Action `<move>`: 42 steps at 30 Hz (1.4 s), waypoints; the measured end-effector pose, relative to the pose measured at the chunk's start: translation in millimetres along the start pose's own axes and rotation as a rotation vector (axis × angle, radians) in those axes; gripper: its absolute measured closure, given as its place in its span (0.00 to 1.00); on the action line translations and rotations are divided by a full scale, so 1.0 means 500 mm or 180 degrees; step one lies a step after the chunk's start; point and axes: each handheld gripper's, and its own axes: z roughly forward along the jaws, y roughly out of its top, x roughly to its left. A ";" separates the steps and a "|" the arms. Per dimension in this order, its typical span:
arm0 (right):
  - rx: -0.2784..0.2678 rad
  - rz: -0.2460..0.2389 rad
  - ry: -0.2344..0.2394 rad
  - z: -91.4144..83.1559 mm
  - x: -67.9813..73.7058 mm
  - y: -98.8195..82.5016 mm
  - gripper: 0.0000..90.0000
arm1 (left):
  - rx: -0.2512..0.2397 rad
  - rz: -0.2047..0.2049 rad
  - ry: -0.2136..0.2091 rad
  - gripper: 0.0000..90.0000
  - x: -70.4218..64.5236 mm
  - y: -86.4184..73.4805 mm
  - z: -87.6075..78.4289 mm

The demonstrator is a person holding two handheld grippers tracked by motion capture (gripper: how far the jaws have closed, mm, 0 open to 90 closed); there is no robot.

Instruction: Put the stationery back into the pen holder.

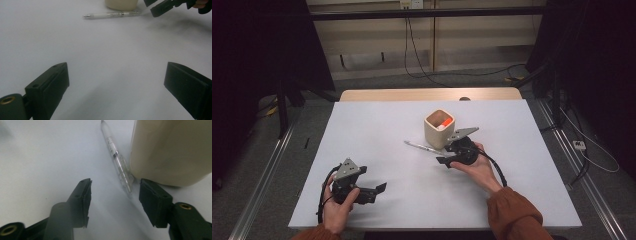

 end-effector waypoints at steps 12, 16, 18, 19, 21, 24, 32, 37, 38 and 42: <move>0.0167 -0.0058 -0.0049 0.026 -0.008 0.014 0.62 | -0.0006 0.0006 0.0001 0.07 0.000 0.000 0.000; 0.0232 -0.0048 -0.0057 0.030 -0.012 0.015 0.65 | 0.0001 0.0003 -0.0007 0.07 0.000 0.000 0.000; 0.0251 -0.0038 -0.0032 0.031 -0.015 0.017 0.67 | -0.0010 -0.0001 -0.0011 0.07 0.000 0.000 0.001; 0.0264 -0.0045 -0.0033 0.031 -0.015 0.019 0.69 | -0.0011 0.0001 -0.0011 0.07 0.000 0.000 0.001; 0.0297 -0.0050 -0.0018 0.035 -0.015 0.022 0.71 | -0.0014 0.0004 -0.0010 0.07 -0.001 0.000 0.001; 0.0358 -0.0069 -0.0035 0.041 -0.014 0.020 0.71 | -0.0005 -0.0001 -0.0007 0.07 0.000 0.000 0.000; 0.0390 -0.0075 0.0040 0.044 -0.011 0.025 0.80 | -0.0010 0.0005 -0.0014 0.07 -0.001 0.000 0.002; 0.0439 -0.0127 0.0048 0.051 0.000 0.035 0.79 | 0.0003 0.0006 -0.0015 0.07 0.000 0.001 0.000; 0.0453 -0.0140 0.0032 0.053 0.002 0.037 0.79 | -0.0012 0.0002 -0.0022 0.07 0.000 0.000 0.000; 0.0486 -0.0164 0.0015 0.060 0.006 0.045 0.80 | -0.0014 0.0000 -0.0020 0.07 0.000 0.000 0.001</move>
